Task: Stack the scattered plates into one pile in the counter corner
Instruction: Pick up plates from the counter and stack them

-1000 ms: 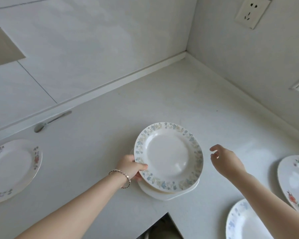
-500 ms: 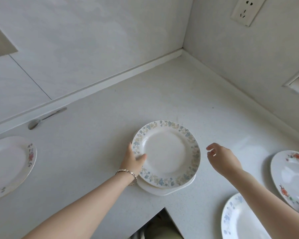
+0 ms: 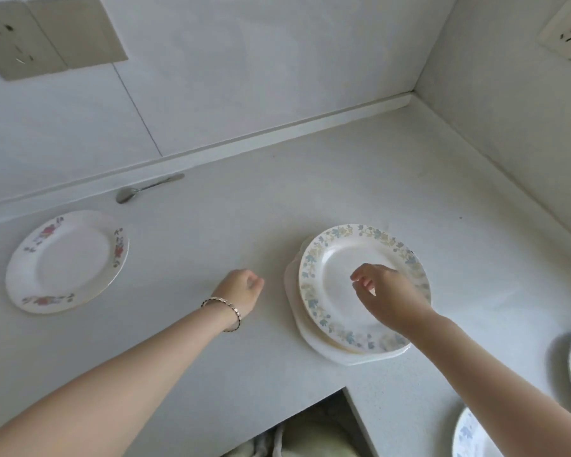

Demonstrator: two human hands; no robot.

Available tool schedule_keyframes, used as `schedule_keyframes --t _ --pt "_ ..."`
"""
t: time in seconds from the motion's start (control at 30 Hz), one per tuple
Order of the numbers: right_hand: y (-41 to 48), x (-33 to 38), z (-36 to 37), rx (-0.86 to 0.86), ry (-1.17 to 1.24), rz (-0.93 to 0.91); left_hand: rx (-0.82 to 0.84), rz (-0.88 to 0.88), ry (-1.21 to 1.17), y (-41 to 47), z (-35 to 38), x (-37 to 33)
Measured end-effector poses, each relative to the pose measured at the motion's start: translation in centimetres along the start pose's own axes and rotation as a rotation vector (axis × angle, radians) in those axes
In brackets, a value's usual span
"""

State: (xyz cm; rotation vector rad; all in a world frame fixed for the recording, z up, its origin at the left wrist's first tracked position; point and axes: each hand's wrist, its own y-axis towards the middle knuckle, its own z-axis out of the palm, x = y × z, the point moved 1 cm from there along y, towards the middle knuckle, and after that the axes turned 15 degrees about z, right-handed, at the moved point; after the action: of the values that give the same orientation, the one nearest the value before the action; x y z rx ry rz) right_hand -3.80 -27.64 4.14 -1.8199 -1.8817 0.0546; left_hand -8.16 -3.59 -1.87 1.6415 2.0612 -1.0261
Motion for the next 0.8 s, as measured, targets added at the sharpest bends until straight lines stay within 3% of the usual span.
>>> schedule_keyframes --t 0.27,0.43,0.6,0.8 --pt "0.3 17.4 7.4 0.295 -0.276 -0.287 -0.150 -0.341 0.105 -6.9 -10.7 15.4" --pt "-0.2 27.2 12.9 0.429 -0.203 -0.269 -0.224 -0.488 0.053 -11.2 -14.7 24.0" --pt "0.7 35.0 19.4 0.497 -0.007 -0.036 -0.208 -0.560 0.021 -12.8 -16.5 29.5" --pt "2.3 39.5 23.3 0.802 0.859 0.709 -0.179 -0.534 0.013 -12.2 -16.7 32.0"
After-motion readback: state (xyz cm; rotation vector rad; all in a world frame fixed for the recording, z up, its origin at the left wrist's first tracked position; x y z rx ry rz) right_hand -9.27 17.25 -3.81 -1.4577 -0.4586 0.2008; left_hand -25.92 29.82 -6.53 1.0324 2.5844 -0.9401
